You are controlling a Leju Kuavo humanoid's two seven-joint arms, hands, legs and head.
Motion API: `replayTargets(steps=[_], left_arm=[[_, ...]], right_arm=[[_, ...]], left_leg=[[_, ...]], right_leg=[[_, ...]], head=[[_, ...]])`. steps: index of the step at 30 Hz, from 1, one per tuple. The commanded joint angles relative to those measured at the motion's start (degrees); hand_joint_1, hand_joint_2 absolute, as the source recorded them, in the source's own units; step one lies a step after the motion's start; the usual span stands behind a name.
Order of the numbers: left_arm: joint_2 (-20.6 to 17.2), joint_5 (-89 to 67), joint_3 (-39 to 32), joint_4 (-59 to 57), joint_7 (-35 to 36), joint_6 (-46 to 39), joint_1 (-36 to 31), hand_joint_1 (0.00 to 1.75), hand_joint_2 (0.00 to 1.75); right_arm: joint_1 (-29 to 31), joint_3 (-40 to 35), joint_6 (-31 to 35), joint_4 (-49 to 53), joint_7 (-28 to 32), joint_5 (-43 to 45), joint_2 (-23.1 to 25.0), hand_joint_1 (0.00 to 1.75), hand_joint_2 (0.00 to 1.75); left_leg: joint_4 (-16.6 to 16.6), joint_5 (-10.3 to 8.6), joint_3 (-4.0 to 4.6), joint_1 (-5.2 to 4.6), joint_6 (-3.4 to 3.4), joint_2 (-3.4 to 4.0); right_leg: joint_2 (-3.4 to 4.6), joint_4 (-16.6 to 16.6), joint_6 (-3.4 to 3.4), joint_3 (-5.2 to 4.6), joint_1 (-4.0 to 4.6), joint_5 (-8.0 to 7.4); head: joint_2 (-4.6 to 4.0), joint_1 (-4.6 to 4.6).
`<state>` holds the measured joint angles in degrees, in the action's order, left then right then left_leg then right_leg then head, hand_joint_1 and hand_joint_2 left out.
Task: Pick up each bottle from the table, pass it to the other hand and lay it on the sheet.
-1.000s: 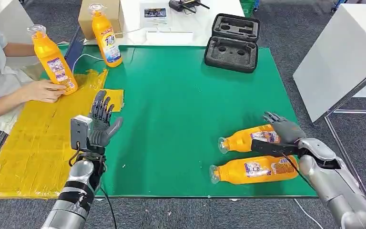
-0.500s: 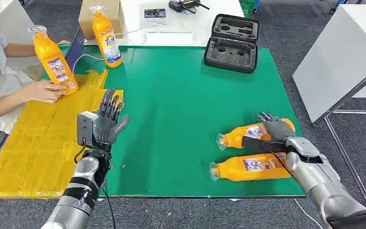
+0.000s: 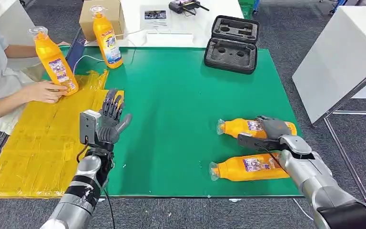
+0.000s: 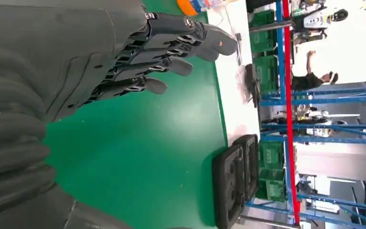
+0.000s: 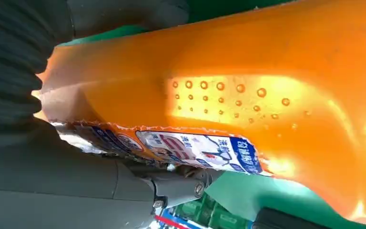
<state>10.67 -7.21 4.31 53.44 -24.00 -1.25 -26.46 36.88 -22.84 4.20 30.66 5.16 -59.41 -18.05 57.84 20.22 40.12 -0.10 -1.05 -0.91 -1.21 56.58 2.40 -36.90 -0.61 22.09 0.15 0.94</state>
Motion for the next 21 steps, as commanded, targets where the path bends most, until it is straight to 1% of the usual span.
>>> replayTargets(steps=[1,2,3,4,6,7,9,10,11,12,13,14,15,18,19,21], left_arm=[[-0.4,0.6,1.3,-4.9,0.1,-0.2,-2.8,0.0,1.75],[-0.4,0.6,1.4,-4.9,0.1,-0.2,-2.7,0.0,1.75],[-0.4,0.6,1.5,-4.8,0.2,-0.3,-2.7,0.0,1.75],[-0.4,0.6,1.6,-4.8,0.3,-0.4,-2.8,0.0,1.75],[-0.3,0.5,1.7,-4.8,0.4,-0.5,-2.8,0.0,1.75],[-0.3,0.5,1.7,-4.8,0.4,-0.5,-2.8,0.0,1.75],[-0.3,0.5,1.7,-4.9,0.4,-0.6,-2.9,0.0,1.75],[-0.3,0.2,1.9,-5.1,0.6,-0.7,-3.1,0.0,1.75],[-0.2,-0.1,2.3,-5.4,0.9,-0.9,-3.5,0.0,1.75],[0.0,-0.3,2.6,-5.4,0.9,-0.9,-3.8,0.0,1.75],[0.1,-0.5,2.8,-5.4,1.0,-1.1,-4.0,0.0,1.75],[0.3,-0.7,3.3,-5.3,1.1,-1.1,-4.1,0.0,1.75],[0.4,-0.8,3.5,-5.2,1.2,-1.2,-4.3,0.0,1.75],[0.5,-0.9,3.7,-5.3,1.4,-1.4,-4.4,0.0,1.75],[0.5,-0.9,3.8,-5.3,1.4,-1.4,-4.4,0.0,1.75],[0.4,-0.9,3.8,-5.4,1.4,-1.4,-4.3,0.0,1.75]], right_arm=[[2.0,-0.7,2.3,-7.2,-1.2,-1.2,4.0,1.71,1.75],[2.1,-0.7,2.4,-7.1,-1.2,-1.2,4.2,1.75,1.75],[2.1,0.8,5.8,-6.5,-1.2,-1.0,5.0,1.73,1.75],[2.5,0.9,5.5,-6.5,-1.5,-1.2,5.5,1.73,1.75],[2.7,1.0,5.2,-6.4,-1.8,-1.5,5.8,1.73,1.75],[2.7,1.0,5.2,-6.4,-1.8,-1.5,5.8,1.73,1.75],[2.6,1.2,5.7,-6.3,-1.9,-1.6,5.8,1.75,1.75],[2.6,1.7,8.2,-5.6,-2.3,-1.7,6.1,1.75,1.75],[3.1,2.3,9.6,-5.7,-2.8,-2.1,7.1,1.75,1.75],[3.1,3.9,13.2,-5.0,-2.2,-1.8,8.2,1.75,1.75],[3.4,4.5,13.8,-4.6,-2.2,-1.9,9.0,1.75,1.75],[3.0,6.5,17.1,-2.8,-1.3,-1.7,10.3,1.75,1.75],[2.8,7.1,18.4,-1.8,-1.3,-1.8,10.8,1.75,1.75],[3.0,7.1,18.2,-1.5,-1.5,-1.9,11.2,1.75,1.75],[2.9,7.2,18.0,-1.4,-1.6,-2.0,11.0,1.75,1.75],[2.6,7.4,18.1,-1.2,-1.5,-2.1,10.9,1.75,1.75]], left_leg=[[0.0,0.24,-0.56,0.03,0.1,0.14],[0.0,0.21,-0.48,0.04,0.09,0.13],[0.0,0.17,-0.39,0.02,0.07,0.13],[0.0,0.24,-0.53,0.02,0.09,0.16],[0.0,0.16,-0.34,0.03,0.06,0.19],[0.0,0.27,-0.53,0.03,0.09,0.25],[0.0,0.17,-0.35,0.02,0.06,0.21],[0.0,0.25,-0.51,0.02,0.08,0.23],[0.0,0.19,-0.41,0.02,0.07,0.22],[0.0,0.29,-0.58,0.03,0.09,0.3],[0.0,0.24,-0.47,0.02,0.07,0.3],[0.0,0.16,-0.3,0.02,0.05,0.3],[0.0,0.29,-0.51,0.01,0.08,0.39],[0.0,0.15,-0.26,0.01,0.05,0.29],[0.0,0.3,-0.51,0.01,0.08,0.31],[0.0,0.17,-0.32,0.0,0.04,0.21]], right_leg=[[0.16,-0.1,-0.11,0.56,0.03,0.19],[0.15,-0.1,-0.1,0.49,0.04,0.16],[0.15,-0.1,-0.08,0.37,0.03,0.12],[0.18,-0.1,-0.11,0.52,0.03,0.18],[0.19,-0.1,-0.08,0.32,0.03,0.09],[0.26,0.0,-0.11,0.5,0.04,0.18],[0.19,-0.1,-0.07,0.31,0.03,0.1],[0.22,0.0,-0.09,0.46,0.03,0.18],[0.2,0.0,-0.08,0.36,0.03,0.13],[0.29,0.0,-0.1,0.52,0.04,0.21],[0.29,0.0,-0.09,0.4,0.03,0.16],[0.29,0.0,-0.07,0.22,0.03,0.07],[0.39,0.0,-0.1,0.42,0.02,0.18],[0.27,0.0,-0.06,0.18,0.02,0.08],[0.3,0.0,-0.09,0.44,0.02,0.22],[0.2,0.0,-0.06,0.26,0.01,0.12]], head=[[0.0,0.02],[0.0,0.0],[0.0,0.02],[0.0,0.0],[0.0,0.02],[0.0,0.0],[0.0,0.02],[0.0,0.02],[0.0,0.02],[0.0,0.02],[0.0,0.02],[0.0,0.02],[0.0,0.02],[0.0,0.02],[0.0,0.04],[0.0,0.02]])
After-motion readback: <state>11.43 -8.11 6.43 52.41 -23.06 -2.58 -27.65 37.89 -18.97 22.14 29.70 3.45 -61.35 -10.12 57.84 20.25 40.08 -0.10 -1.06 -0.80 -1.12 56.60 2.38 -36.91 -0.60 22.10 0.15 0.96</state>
